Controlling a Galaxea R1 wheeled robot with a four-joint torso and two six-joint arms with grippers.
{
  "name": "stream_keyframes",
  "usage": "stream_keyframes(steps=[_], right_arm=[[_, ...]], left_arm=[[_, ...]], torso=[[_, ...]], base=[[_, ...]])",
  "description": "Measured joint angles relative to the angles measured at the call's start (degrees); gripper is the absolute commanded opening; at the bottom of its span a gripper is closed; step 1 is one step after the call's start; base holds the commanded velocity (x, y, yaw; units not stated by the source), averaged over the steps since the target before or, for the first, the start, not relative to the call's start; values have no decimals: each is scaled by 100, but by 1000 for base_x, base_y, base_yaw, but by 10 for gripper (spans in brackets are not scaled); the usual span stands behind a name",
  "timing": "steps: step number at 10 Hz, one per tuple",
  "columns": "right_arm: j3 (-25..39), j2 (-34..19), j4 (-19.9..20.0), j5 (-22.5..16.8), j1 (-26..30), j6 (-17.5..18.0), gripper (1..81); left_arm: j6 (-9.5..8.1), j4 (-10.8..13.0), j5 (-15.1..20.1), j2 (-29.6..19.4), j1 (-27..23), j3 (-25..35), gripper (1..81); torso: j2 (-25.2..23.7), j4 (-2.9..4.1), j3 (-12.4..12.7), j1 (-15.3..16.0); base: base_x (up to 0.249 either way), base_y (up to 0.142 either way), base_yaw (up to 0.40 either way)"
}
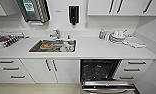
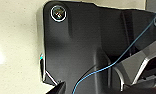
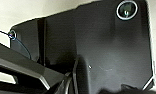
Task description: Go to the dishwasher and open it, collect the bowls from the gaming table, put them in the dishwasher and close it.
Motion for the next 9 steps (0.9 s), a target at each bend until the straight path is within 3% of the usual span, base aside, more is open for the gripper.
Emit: stream_keyframes(steps=[2, 7, 9], right_arm=[[-63, 63, -29, 18, -44, -11, 811], [-505, 336, -51, -4, -160, -44, 811], [-607, 336, -57, -6, -168, -55, 811]], left_arm=[[0, 0, 100, 216, -7, -322, 811], [2, 16, 179, 466, 80, -482, 811], [17, 18, 179, 612, 96, -719, 811]], torso=[[382, 0, 382, -251], [1371, 2, 1342, -905], [1739, 2, 1549, -1160]], base=[[0, 0, 0], [0, 0, 0], [0, 0, 0]])
